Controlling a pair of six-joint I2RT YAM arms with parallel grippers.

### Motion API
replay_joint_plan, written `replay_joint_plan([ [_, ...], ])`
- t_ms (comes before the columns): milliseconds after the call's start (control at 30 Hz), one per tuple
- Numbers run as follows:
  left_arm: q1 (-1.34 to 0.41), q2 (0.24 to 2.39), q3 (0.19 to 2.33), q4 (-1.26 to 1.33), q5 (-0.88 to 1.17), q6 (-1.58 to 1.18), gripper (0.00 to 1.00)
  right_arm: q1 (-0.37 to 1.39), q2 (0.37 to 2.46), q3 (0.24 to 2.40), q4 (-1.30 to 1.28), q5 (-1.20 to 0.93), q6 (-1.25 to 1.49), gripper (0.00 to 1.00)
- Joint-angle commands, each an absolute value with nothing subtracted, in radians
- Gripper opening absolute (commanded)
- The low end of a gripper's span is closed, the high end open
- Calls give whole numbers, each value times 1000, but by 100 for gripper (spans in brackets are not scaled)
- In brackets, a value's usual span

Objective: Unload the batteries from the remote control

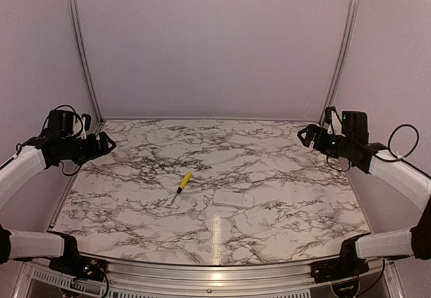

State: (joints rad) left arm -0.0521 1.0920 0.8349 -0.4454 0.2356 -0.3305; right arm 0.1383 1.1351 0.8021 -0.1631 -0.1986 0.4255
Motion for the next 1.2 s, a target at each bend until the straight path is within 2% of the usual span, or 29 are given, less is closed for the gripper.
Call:
replay_joint_plan([
  [0, -52, 1045, 831, -398, 363, -308, 99, 195, 1138, 876, -222, -195, 311, 98],
  [133, -64, 1035, 814, -397, 414, -300, 94, 274, 1146, 901, -234, -203, 205, 99],
  [500, -126, 989, 761, -396, 470, -286, 95, 512, 1273, 957, -324, -275, -142, 98],
  [700, -137, 931, 736, -392, 454, -296, 99, 573, 1317, 921, -331, -385, -285, 98],
  [867, -138, 906, 712, -395, 448, -300, 99, 653, 1337, 890, -330, -369, -435, 99],
  [1167, -138, 889, 702, -391, 439, -300, 99, 676, 1515, 967, -467, -417, -577, 98],
])
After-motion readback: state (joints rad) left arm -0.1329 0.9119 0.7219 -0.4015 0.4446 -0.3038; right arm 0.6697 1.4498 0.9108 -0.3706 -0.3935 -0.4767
